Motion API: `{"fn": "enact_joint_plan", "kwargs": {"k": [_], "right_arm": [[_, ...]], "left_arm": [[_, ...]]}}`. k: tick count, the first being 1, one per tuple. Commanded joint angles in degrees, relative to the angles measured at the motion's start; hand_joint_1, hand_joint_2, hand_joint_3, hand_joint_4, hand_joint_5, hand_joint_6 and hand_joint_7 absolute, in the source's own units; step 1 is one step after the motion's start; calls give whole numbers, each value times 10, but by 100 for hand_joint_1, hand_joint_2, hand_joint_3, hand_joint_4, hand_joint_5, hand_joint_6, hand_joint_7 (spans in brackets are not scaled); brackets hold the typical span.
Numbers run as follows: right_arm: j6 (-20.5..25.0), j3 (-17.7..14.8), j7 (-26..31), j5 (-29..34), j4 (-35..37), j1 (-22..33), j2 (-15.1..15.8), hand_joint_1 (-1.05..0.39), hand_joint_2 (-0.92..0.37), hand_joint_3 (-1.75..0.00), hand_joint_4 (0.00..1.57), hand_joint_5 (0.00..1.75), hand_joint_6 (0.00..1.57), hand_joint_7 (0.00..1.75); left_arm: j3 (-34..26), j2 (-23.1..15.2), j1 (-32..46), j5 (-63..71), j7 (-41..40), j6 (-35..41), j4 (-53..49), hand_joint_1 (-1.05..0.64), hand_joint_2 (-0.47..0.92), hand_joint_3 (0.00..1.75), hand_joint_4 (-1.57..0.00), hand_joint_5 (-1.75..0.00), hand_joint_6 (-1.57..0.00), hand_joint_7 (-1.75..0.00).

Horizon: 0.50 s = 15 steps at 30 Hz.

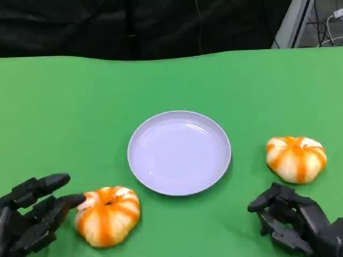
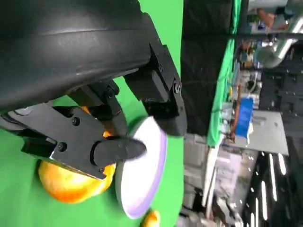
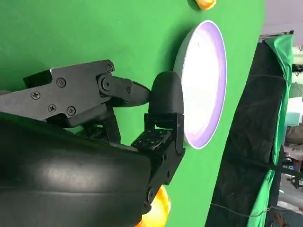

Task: Grasp the bread from the table and place it into the plate.

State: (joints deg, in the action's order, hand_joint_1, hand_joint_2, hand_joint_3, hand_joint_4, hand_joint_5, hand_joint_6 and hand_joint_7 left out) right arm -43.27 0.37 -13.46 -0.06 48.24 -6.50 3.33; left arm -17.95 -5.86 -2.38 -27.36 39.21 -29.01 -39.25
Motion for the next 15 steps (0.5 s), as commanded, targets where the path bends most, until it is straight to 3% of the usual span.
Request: {"fn": "enact_joint_plan", "kwargs": {"k": [1,5,10,15], "right_arm": [[4,-6,-2,-3,3,-1,10,-25,-92,-48,60,175,69,117],[6,-6,1,-2,4,-1,9,-26,-92,-48,60,175,69,117],[8,-4,11,5,0,0,8,-26,-92,-47,60,175,69,116],[3,-2,14,8,3,-2,6,-24,-92,-48,62,175,70,117]], "left_arm": [[-3,-14,5,17,29,-62,-12,-60,92,16,-68,0,-64,0],[7,-22,7,63,16,-125,-23,-76,92,20,-61,0,-55,0],[28,-37,18,205,-88,-217,1,-93,92,25,-60,0,-54,0],[56,-63,46,322,-174,-207,62,-100,92,30,-55,0,-52,0]]}}
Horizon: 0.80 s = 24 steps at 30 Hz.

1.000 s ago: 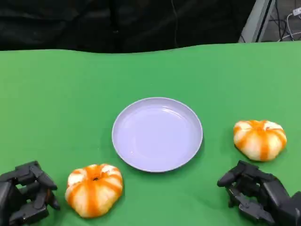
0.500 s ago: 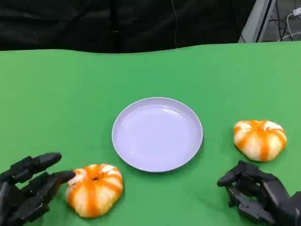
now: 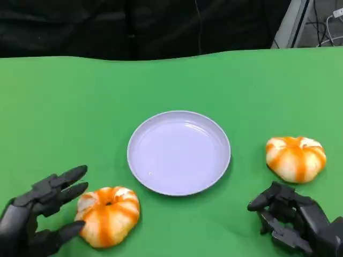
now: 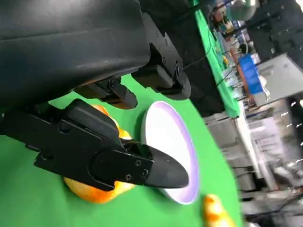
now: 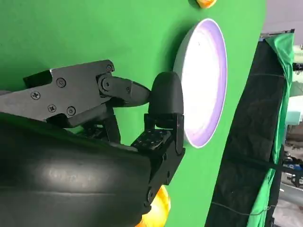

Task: Grasp the bread from the table and place it into the plate.

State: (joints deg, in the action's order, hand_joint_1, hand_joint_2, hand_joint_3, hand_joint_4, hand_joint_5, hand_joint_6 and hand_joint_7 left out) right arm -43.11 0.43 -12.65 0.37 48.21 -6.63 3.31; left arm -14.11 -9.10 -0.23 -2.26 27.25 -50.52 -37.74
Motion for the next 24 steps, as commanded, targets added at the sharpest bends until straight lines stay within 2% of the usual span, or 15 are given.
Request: {"fn": "enact_joint_plan", "kwargs": {"k": [1,9,13,24], "right_arm": [[1,-2,7,5,4,-1,6,-24,-92,-48,62,175,70,117],[2,-4,8,5,8,-4,5,-25,-92,-48,61,175,69,119],[2,-4,10,6,9,-5,5,-24,-92,-48,61,175,70,118],[3,-1,14,8,6,-4,4,-24,-92,-48,61,175,69,116]], "left_arm": [[24,-35,30,85,-65,15,59,-101,92,30,-54,0,-52,0],[75,-63,66,226,-160,81,154,-104,92,26,-49,-1,-50,0],[106,-76,71,293,-200,124,188,-105,92,37,-49,-1,-47,-1],[192,-107,57,359,-195,255,245,-105,92,55,-46,0,-44,0]]}}
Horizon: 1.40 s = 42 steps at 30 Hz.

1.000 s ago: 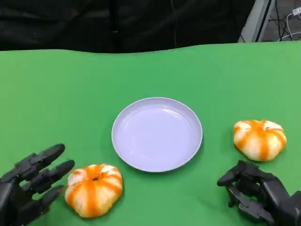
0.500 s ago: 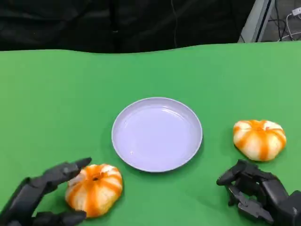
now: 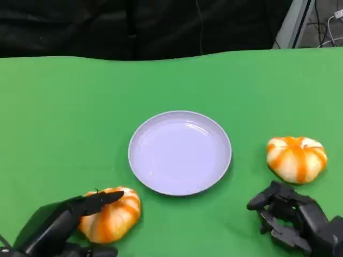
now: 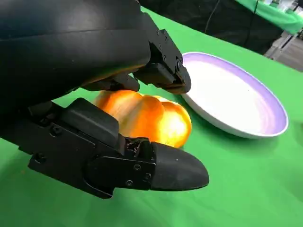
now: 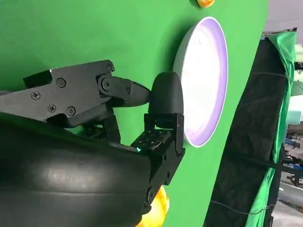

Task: Grasp the bread from the table and place it into the plate.

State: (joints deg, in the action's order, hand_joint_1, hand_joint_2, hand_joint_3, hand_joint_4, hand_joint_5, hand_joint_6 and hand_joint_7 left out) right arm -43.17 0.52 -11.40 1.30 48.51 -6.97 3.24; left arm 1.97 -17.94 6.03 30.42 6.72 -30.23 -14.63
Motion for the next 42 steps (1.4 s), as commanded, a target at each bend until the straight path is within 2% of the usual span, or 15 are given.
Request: {"fn": "enact_joint_plan", "kwargs": {"k": [1,16,22,26,38,42], "right_arm": [[5,-2,1,-1,2,-1,4,-24,-92,-48,62,175,69,116],[0,-2,0,-1,0,2,7,-24,-92,-48,63,175,71,115],[-1,-3,1,-1,0,3,7,-25,-92,-47,64,174,72,115],[3,-2,4,2,-4,4,7,-25,-92,-47,64,173,72,114],[-4,-2,3,3,-2,3,9,-25,-92,-48,64,174,72,115],[-3,-2,2,1,-2,3,8,-25,-92,-47,64,174,72,116]], "left_arm": [[38,-20,-6,37,13,66,20,-105,92,56,-45,0,-44,0],[92,-41,-3,46,3,160,53,-102,92,51,-52,-3,-50,-2],[103,-46,-5,44,-8,170,52,-44,92,11,-56,-1,-53,0],[106,-53,-2,39,-4,173,58,-21,92,8,-56,0,-52,0],[116,-69,4,33,4,189,79,-11,92,16,-54,0,-52,0],[118,-67,4,38,-15,189,74,-7,92,16,-60,-3,-58,-3]]}}
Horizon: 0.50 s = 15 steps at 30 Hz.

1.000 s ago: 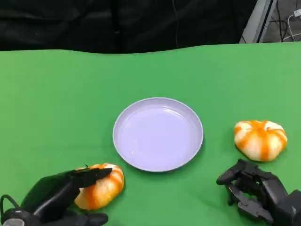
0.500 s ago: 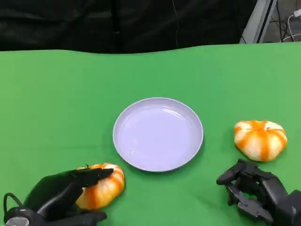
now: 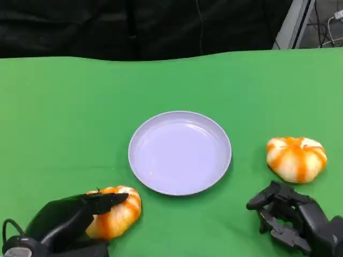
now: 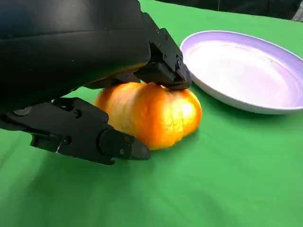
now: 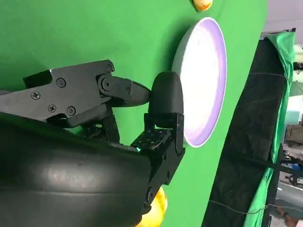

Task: Grasp the bread from the table and place it into the plate.

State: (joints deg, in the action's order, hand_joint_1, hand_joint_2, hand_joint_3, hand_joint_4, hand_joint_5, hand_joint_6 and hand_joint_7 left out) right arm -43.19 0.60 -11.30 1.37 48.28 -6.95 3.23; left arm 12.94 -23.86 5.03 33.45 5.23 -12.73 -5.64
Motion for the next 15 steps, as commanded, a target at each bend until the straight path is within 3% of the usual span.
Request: {"fn": "enact_joint_plan", "kwargs": {"k": [1,3,4,5,7,8,10,12,15], "right_arm": [[-1,-3,1,0,0,3,9,-25,-92,-47,64,174,72,116],[1,-3,3,1,-2,4,9,-25,-92,-47,64,174,71,116],[-1,-2,4,3,-1,3,9,-25,-92,-47,64,174,71,116],[-2,-2,5,4,-1,3,9,-25,-92,-47,64,174,71,116],[-3,-2,6,5,-1,4,9,-25,-92,-47,64,174,71,116],[-1,-2,4,4,-2,4,9,-25,-92,-47,64,174,71,116],[0,-2,2,2,-2,4,10,-26,-92,-47,63,173,71,116],[0,-2,3,2,0,3,9,-25,-92,-47,63,173,71,115],[1,-1,4,3,-1,3,9,-25,-92,-47,63,173,71,115]], "left_arm": [[4,3,15,9,-23,14,-21,-7,92,16,-61,-3,-59,-3],[-1,19,15,9,-61,15,-34,-4,92,22,-99,-6,-89,-5],[-3,29,12,15,-97,11,-52,-3,92,23,-106,-6,-95,-5],[-3,36,7,18,-126,4,-69,-5,92,22,-130,-12,-118,-9],[-2,42,1,22,-163,-7,-93,-7,92,22,-146,-15,-133,-9],[-1,46,-4,28,-192,-16,-111,-7,92,22,-149,-15,-136,-9],[-1,52,-15,34,-240,-34,-142,-14,80,44,-126,-81,-144,-10],[0,56,-23,36,-273,-49,-167,-18,63,73,-117,-104,-145,-14],[3,58,-31,36,-295,-57,-188,-19,57,83,-115,-111,-145,-17]]}}
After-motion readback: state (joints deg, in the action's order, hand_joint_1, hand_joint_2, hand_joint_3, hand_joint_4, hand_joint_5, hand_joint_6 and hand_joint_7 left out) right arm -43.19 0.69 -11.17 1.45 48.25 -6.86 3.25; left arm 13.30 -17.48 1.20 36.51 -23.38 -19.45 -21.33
